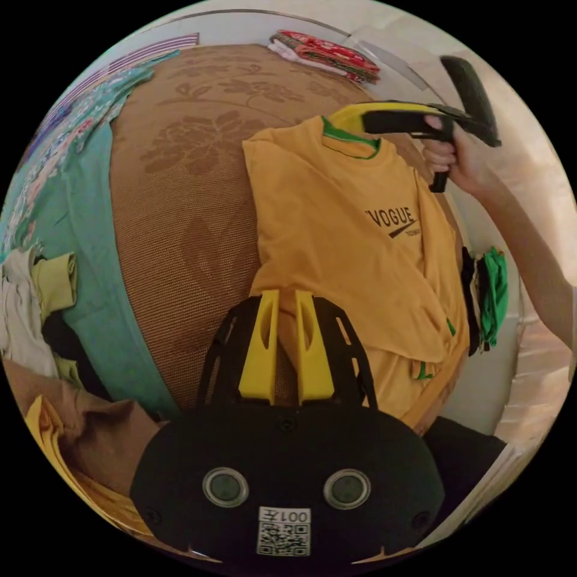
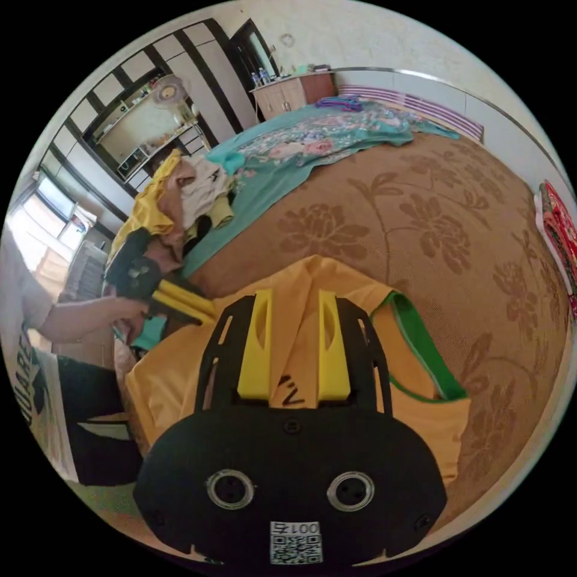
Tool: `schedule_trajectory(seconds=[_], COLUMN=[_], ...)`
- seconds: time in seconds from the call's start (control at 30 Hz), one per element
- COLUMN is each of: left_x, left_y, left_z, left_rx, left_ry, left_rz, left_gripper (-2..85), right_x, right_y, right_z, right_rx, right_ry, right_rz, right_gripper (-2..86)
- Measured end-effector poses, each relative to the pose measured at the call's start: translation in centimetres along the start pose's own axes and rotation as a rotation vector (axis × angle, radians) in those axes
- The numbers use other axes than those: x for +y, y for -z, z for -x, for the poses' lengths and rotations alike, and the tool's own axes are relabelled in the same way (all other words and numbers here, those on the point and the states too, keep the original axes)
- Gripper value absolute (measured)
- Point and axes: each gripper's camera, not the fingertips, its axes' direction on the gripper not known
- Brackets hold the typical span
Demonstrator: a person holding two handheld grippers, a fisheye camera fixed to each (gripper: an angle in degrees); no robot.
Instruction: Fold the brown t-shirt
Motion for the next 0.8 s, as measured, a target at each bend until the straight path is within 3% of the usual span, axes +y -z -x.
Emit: schedule_trajectory(seconds=[0.2,0.33,0.63,0.8], left_x=[2.7,2.5,4.5,6.2], left_y=[3.4,0.9,2.3,3.5], left_z=[-2.0,-3.1,-8.4,-9.0], left_rx=[-0.031,-0.086,-0.246,-0.316], left_ry=[0.192,0.218,0.128,0.235], left_rz=[-0.117,0.016,-0.041,-0.109], left_gripper=[5.8,7.0,-0.6,-0.8], right_x=[-2.8,-1.7,1.7,3.9], right_y=[-8.5,-10.4,-11.2,-13.4], right_z=[-0.8,-0.8,0.7,-0.5], right_rx=[-0.010,0.022,0.145,0.159], right_ry=[-0.065,-0.121,-0.067,-0.096], right_rz=[0.125,0.145,0.075,0.101], right_gripper=[9.1,5.9,1.5,1.3])
